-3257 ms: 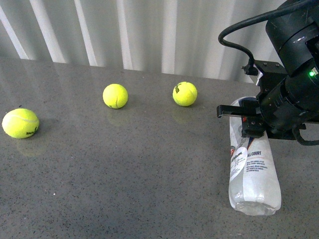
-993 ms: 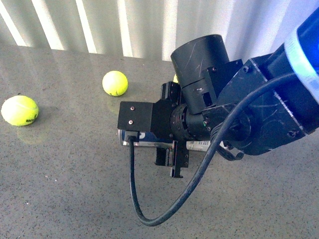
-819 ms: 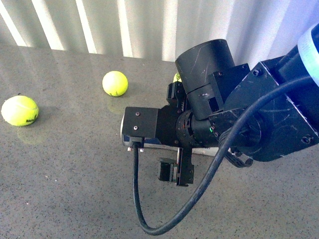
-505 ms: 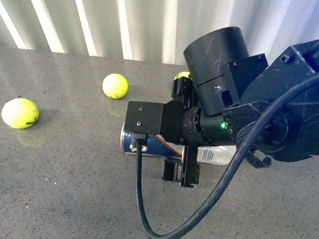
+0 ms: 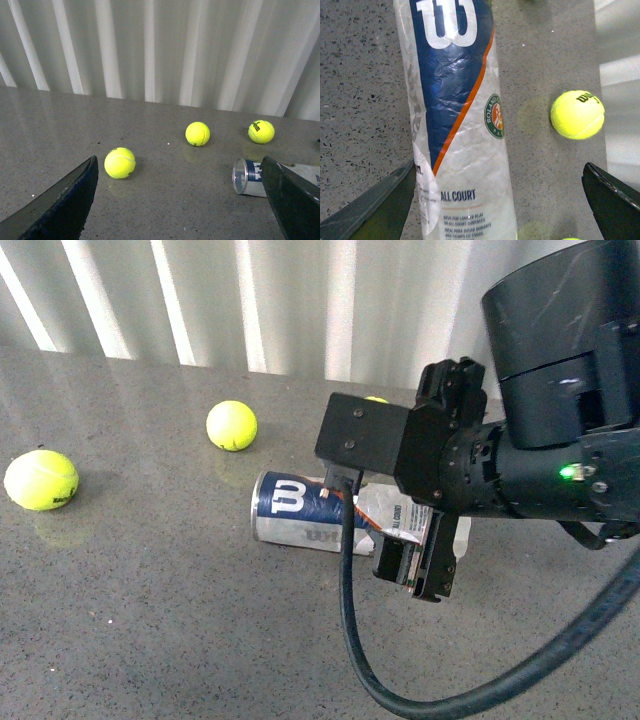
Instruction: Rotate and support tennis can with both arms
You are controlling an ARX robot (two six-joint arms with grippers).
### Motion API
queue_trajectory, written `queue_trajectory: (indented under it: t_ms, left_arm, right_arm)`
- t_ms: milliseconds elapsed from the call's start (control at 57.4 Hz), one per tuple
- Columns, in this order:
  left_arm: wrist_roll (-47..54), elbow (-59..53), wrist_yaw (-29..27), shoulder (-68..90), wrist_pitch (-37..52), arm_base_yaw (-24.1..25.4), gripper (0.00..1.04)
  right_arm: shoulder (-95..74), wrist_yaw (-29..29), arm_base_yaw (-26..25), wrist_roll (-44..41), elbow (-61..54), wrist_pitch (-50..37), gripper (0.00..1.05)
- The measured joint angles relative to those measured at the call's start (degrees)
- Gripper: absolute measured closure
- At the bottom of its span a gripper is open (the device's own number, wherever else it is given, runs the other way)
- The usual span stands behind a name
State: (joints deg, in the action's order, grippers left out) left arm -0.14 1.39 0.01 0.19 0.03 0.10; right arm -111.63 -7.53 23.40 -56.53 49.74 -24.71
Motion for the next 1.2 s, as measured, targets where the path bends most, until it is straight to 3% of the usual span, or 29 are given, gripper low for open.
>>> queue_trajectory:
  t_ms: [244, 296, 435, 575, 644, 784, 819, 853, 888, 958, 1080, 1202]
  left_arm:
    - [0.00, 0.00, -0.02, 0.00, 0.00, 0.00, 0.07]
    - [0.00, 0.00, -0.02, 0.00, 0.00, 0.00, 0.07]
    - [0.00, 0.00, -0.02, 0.00, 0.00, 0.00, 0.07]
    - [0.00, 0.00, -0.02, 0.00, 0.00, 0.00, 0.07]
    - [0.00, 0.00, 0.02, 0.00, 0.00, 0.00, 0.07]
    - [0.00, 0.00, -0.04, 0.00, 0.00, 0.00, 0.07]
    - [0.00, 0.00, -0.04, 0.00, 0.00, 0.00, 0.07]
    - [0.00, 0.00, -0.04, 0.00, 0.00, 0.00, 0.07]
    - [0.00, 0.00, -0.02, 0.00, 0.00, 0.00, 0.07]
    - [0.00, 0.00, 0.07, 0.00, 0.00, 0.00, 0.07]
    - [0.00, 0.00, 0.04, -0.15, 0.00, 0.00, 0.07]
    - [0.00, 0.00, -0.02, -0.07, 0.00, 0.00, 0.07]
  right_arm:
    - [13.05, 0.57, -6.49, 12.26, -11.89, -14.14, 0.07]
    - [17.77, 4.15, -10.64, 18.05, -15.30, -19.96, 0.07]
    - [24.90, 13.46, -20.50, 29.59, -19.12, -25.62, 0.07]
    - [35.36, 23.21, -31.32, 36.37, -24.35, -30.77, 0.07]
    - [45.24, 25.92, -32.39, 37.68, -27.32, -29.40, 0.07]
    - [61.64, 29.51, -29.62, 36.24, -30.51, -26.93, 0.07]
    - [65.40, 25.79, -29.90, 37.97, -30.01, -22.34, 0.10]
    - [70.97, 16.44, -30.42, 41.44, -27.87, -10.84, 0.17]
    - [74.86, 11.67, -29.86, 43.98, -26.93, -2.95, 0.22]
    - [82.64, 8.22, -25.79, 50.27, -27.91, 11.41, 0.35]
    - [86.99, 7.02, -23.61, 53.79, -32.22, 16.92, 0.54]
    - [89.94, 7.45, -23.61, 55.45, -37.51, 16.28, 0.84]
